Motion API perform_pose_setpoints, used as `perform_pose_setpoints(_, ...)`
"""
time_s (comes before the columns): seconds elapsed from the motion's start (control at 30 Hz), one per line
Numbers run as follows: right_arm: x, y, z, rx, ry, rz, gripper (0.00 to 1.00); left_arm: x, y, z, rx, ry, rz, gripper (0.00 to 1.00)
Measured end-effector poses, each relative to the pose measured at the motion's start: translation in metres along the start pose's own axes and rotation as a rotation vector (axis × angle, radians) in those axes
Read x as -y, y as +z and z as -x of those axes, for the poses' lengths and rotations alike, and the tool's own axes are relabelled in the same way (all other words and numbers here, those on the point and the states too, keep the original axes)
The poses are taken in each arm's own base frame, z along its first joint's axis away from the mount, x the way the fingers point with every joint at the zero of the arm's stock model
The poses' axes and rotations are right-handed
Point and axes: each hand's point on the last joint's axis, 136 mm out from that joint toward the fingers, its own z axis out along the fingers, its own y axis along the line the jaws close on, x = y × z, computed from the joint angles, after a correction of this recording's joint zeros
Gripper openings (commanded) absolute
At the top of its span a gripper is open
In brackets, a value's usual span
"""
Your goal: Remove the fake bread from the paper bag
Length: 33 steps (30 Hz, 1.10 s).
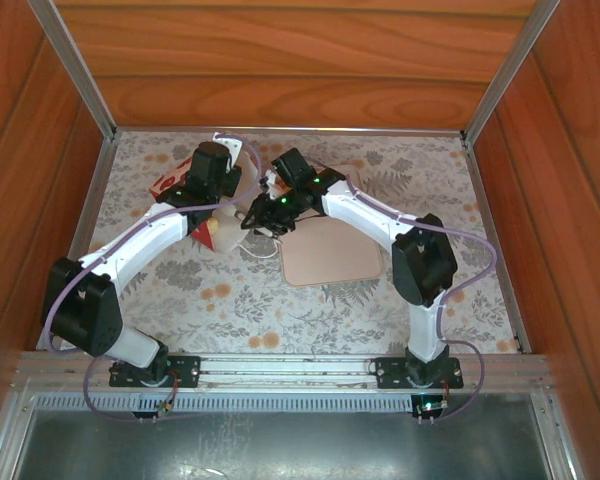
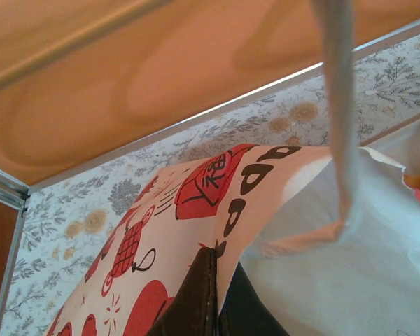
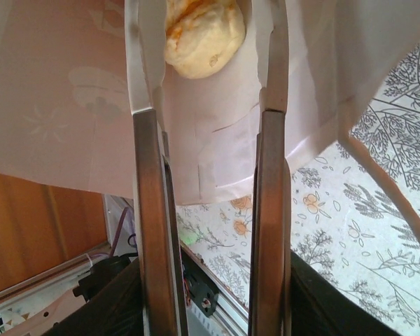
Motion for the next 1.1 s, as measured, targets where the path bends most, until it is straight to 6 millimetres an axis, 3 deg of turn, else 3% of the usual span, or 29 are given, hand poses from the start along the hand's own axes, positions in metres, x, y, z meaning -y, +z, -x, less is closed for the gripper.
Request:
perform_pose_setpoints(0.4, -0.017, -0.001, 0.000, -0.016, -0.063, 0.003, 0.53, -0.001, 0.000, 0.000, -0.001, 0.003, 0.006, 0.00)
perform_pose_setpoints(0.77, 0.001, 0.017, -0.020, -0.114, -0.049, -0.039, 0.57, -0.001, 0.000, 0.000, -0.001, -0.016, 0.005, 0.00)
perform_pose_setpoints(1.1, -0.008, 0.020, -0.020, -0.149, -0.074, -0.004, 0.56, -0.001, 0.000, 0.000, -0.001, -0.027, 0.005, 0.00)
